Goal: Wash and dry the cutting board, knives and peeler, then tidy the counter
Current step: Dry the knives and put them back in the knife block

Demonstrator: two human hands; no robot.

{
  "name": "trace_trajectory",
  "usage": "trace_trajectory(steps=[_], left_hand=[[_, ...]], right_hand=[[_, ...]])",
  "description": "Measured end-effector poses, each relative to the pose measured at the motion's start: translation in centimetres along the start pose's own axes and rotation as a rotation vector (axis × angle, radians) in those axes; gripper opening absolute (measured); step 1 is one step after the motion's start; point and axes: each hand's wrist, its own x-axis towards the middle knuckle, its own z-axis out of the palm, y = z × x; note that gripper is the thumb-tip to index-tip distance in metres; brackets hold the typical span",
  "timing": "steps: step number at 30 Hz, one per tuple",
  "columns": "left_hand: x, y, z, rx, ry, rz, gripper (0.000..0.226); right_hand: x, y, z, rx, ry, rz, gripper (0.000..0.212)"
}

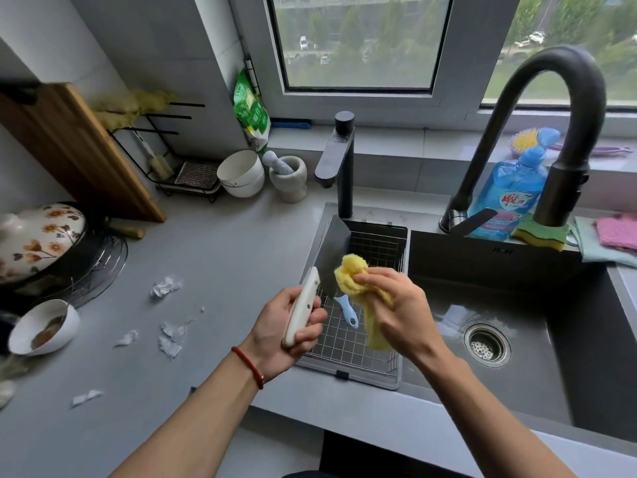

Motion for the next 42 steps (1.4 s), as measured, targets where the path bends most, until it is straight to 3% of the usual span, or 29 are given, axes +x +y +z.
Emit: trace_trajectory(steps=[3,6,8,11,13,16,20,23,26,30,34,36,39,42], left_hand=[[1.5,-1.2,2.4,0.139,0.132,0.071,0.04],[2.7,-2.4,3.8,0.271,0.369,0.145,0.062],[3.0,-2.5,3.8,0.292,0.478,0.168,0.06],[2.8,-2.3,3.6,0.1,0.341,0.109,0.043],[2.6,-2.6,4.1,0.007,0.233,0.073,0.045],[3.1,-3.1,4.5,0.166,0.297,0.147,0.049],[3.1,-2.9,3.9,0.658,0.443,0.221,0.046],[2.2,-2.7,2.9,0.67,0.421,0.261,0.033],[1.9,-2.9,2.4,0.731,0.469,0.325,0.043],[1.9,-3.1,3.5,0.571,0.496,0.319,0.078],[1.8,-3.2,3.8,0.557,0.516,0.328,0.093],[1.6,-3.6,3.7,0.406,0.457,0.295,0.093],[1.5,-4.1,3.9,0.193,0.415,0.272,0.072],[1.3,-4.6,4.0,0.309,0.5,0.297,0.069]], right_hand=[[0.9,-3.0,2.2,0.076,-0.012,0.07,0.031],[-0.2,-5.2,4.2,0.031,0.016,0.088,0.029],[-2.2,-5.5,4.5,0.033,0.014,0.082,0.026],[-5.2,-4.8,4.1,0.089,-0.007,0.077,0.017],[-5.2,-4.0,3.7,0.099,-0.005,0.046,0.016],[-2.9,-2.6,3.2,0.068,0.09,0.139,0.014],[-1.3,-1.7,2.3,0.127,0.273,0.305,0.018],[-1.2,-1.4,1.3,0.203,0.35,0.338,0.02],[-1.1,-1.8,1.1,0.203,0.296,0.277,0.024],[-1.2,-3.4,2.8,0.061,0.155,0.156,0.023],[-3.8,-5.0,5.4,-0.058,0.002,0.037,0.021],[-5.0,-5.0,5.3,-0.011,-0.013,0.015,0.021],[-5.7,-4.0,3.9,0.023,-0.099,-0.099,0.022],[-3.4,-1.8,2.4,-0.097,-0.07,-0.114,0.018]])
